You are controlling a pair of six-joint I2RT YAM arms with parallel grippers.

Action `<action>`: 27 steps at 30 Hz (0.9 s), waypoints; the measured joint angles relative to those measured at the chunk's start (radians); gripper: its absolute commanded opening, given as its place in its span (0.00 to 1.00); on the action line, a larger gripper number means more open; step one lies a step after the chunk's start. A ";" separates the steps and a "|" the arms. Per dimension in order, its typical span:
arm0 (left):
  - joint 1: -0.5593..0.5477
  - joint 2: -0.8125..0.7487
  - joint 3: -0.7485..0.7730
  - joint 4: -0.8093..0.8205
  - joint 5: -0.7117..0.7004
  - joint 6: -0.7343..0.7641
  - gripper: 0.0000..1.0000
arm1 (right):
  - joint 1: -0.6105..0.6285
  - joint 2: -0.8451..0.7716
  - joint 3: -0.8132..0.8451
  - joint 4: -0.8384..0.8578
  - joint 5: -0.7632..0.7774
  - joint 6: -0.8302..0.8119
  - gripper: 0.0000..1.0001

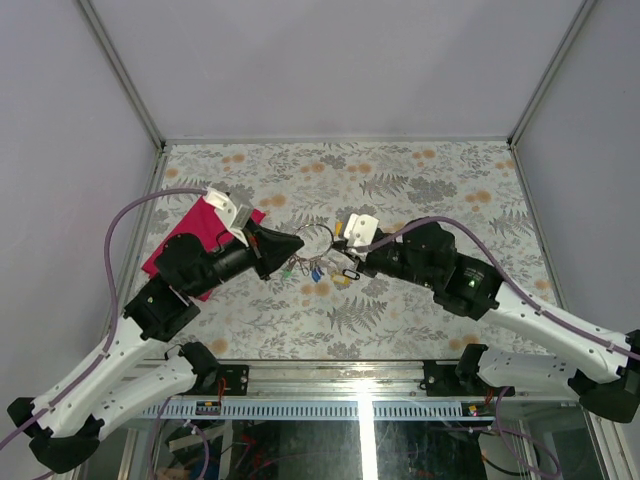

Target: Put the keys on the keyring

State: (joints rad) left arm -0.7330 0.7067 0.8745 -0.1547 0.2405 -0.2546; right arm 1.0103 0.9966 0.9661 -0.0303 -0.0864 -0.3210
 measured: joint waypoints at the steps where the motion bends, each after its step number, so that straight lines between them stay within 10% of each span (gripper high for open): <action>1: 0.000 -0.005 -0.013 0.013 -0.003 -0.005 0.09 | 0.000 0.013 0.048 -0.072 0.000 -0.008 0.00; 15: 0.000 0.004 -0.145 0.053 -0.040 -0.046 0.31 | 0.003 0.301 0.554 -0.861 -0.003 0.144 0.00; 27: 0.000 0.001 -0.212 0.140 -0.035 -0.043 0.68 | -0.006 0.449 0.613 -1.118 -0.009 0.321 0.00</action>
State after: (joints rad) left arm -0.7330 0.7074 0.6624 -0.0143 0.2050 -0.2977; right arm 1.0046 1.4460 1.5795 -1.1481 -0.0952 0.0002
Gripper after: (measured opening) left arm 0.588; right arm 0.014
